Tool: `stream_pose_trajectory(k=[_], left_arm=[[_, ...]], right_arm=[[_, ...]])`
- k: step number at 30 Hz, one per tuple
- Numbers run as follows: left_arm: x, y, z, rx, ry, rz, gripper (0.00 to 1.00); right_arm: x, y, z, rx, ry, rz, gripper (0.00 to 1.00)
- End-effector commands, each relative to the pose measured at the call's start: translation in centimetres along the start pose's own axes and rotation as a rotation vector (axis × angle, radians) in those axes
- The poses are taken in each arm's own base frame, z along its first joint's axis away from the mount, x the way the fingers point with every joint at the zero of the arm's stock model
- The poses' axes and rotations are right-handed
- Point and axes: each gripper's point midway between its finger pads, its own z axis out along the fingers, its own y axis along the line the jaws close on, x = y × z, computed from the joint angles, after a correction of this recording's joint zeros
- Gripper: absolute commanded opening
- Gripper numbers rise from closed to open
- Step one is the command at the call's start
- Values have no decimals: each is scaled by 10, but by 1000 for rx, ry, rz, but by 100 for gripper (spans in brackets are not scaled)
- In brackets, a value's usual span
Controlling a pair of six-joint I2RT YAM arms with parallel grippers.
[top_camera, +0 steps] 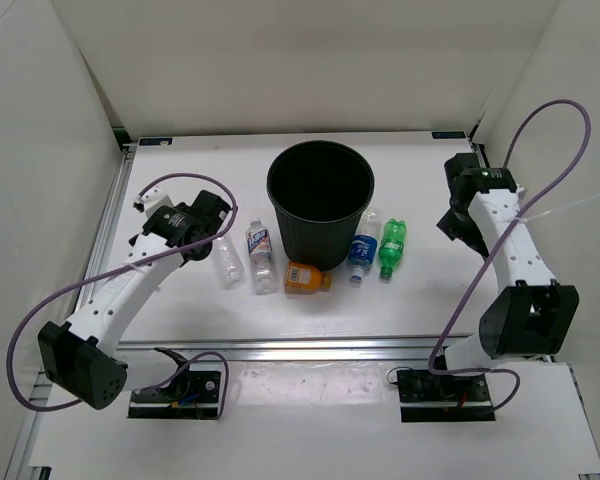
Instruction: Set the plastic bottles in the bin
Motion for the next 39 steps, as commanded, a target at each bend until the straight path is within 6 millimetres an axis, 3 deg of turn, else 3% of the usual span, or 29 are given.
stream_pose_trajectory(k=[1, 3, 8, 11, 12, 14, 18, 22, 23, 29, 39], left_arm=[[-2, 2, -4, -12, 10, 6, 100], [-2, 2, -4, -12, 10, 6, 100], [-17, -1, -6, -19, -39, 18, 100], [-22, -2, -3, -40, -68, 37, 100], [-20, -1, -2, -45, -66, 44, 100], [-17, 1, 1, -65, -69, 55, 100], [-10, -1, 6, -80, -54, 70, 100], [-1, -5, 14, -112, -40, 106, 100], [-2, -7, 14, -112, -40, 107, 100], [10, -15, 23, -155, -2, 173, 100], [23, -17, 24, -152, 51, 163, 100]], right_arm=[[1, 15, -19, -180, -1, -87, 100], [16, 33, -21, -282, 102, -122, 100], [21, 59, -15, -376, 229, -196, 100], [20, 63, -12, -289, 226, -232, 100], [15, 66, -13, -288, 212, -228, 100], [24, 81, -18, -365, 273, -236, 100], [27, 121, -33, -573, 388, -255, 100], [24, 145, -25, -668, 415, -253, 100], [29, 155, -33, -743, 455, -265, 100], [38, 174, -17, -847, 447, -300, 100], [59, 180, 41, -678, 481, -339, 100]])
